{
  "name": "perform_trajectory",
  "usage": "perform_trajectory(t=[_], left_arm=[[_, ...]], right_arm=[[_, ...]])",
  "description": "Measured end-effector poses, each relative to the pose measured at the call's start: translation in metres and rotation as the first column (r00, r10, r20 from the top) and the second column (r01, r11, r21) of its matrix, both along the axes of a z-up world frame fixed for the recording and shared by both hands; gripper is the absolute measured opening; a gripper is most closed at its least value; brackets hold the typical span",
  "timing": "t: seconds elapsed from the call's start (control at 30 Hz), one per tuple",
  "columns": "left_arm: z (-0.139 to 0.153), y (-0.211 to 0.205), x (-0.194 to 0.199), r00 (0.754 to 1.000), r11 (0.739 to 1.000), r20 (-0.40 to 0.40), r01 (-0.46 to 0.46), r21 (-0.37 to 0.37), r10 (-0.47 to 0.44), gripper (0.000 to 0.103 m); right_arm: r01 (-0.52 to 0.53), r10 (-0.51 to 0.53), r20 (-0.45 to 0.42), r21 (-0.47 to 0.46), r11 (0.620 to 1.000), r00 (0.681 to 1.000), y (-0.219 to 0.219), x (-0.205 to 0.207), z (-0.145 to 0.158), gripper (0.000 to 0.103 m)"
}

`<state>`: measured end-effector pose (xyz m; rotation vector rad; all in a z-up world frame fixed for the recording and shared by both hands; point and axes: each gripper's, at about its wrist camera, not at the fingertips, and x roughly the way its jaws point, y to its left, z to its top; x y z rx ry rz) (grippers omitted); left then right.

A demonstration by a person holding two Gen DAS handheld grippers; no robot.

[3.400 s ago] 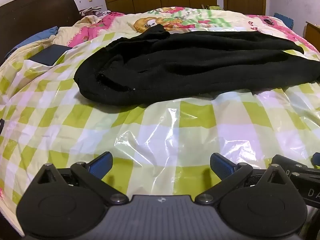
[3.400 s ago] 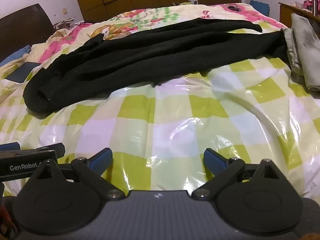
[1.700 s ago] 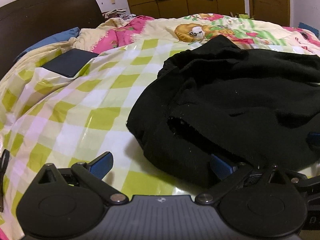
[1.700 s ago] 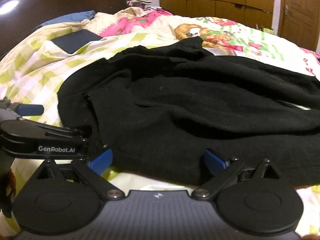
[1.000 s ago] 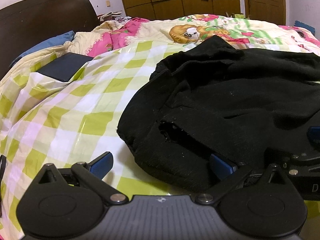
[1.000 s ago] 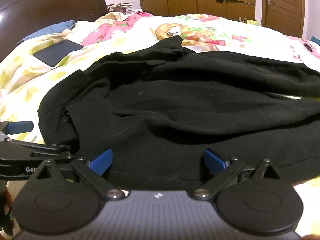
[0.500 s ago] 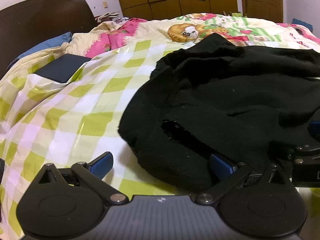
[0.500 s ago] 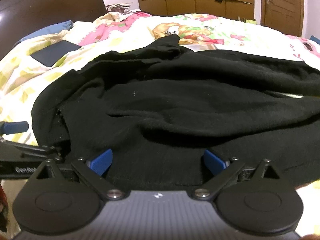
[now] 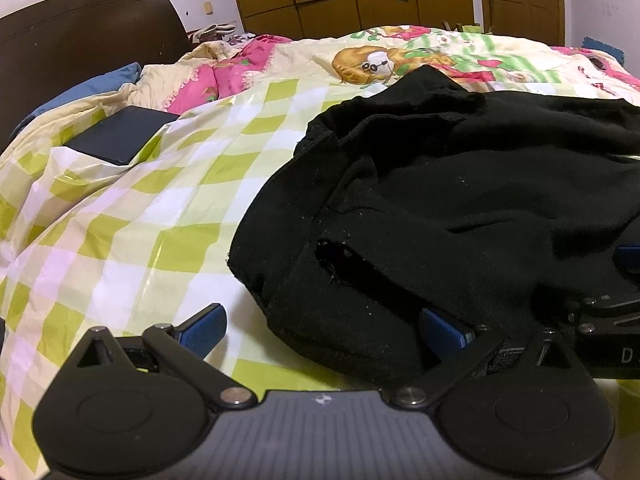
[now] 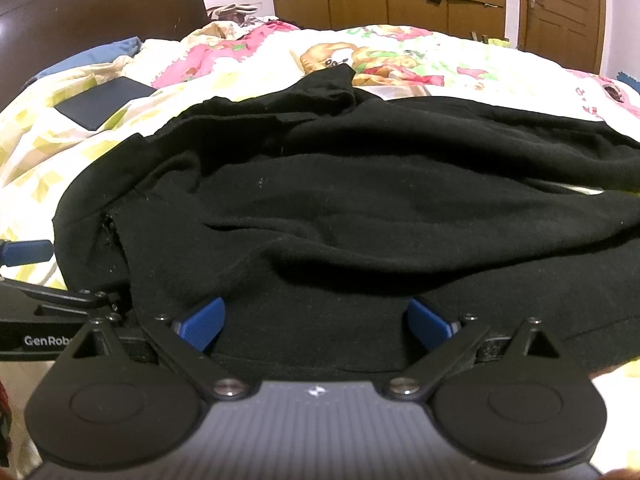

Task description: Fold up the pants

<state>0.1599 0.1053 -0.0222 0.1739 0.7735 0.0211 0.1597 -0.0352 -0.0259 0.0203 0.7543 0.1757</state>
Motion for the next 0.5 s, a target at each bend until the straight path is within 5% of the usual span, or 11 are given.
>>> perform_trajectory(t=[0.5], left_arm=[[-0.0011, 0.0017, 0.0047, 1.0, 1.0, -0.013, 0.001, -0.015, -0.001, 0.103]], right_arm=[[-0.024, 0.025, 0.009, -0.034, 0.999, 1.0, 0.0031, -0.004, -0.0008, 0.098]])
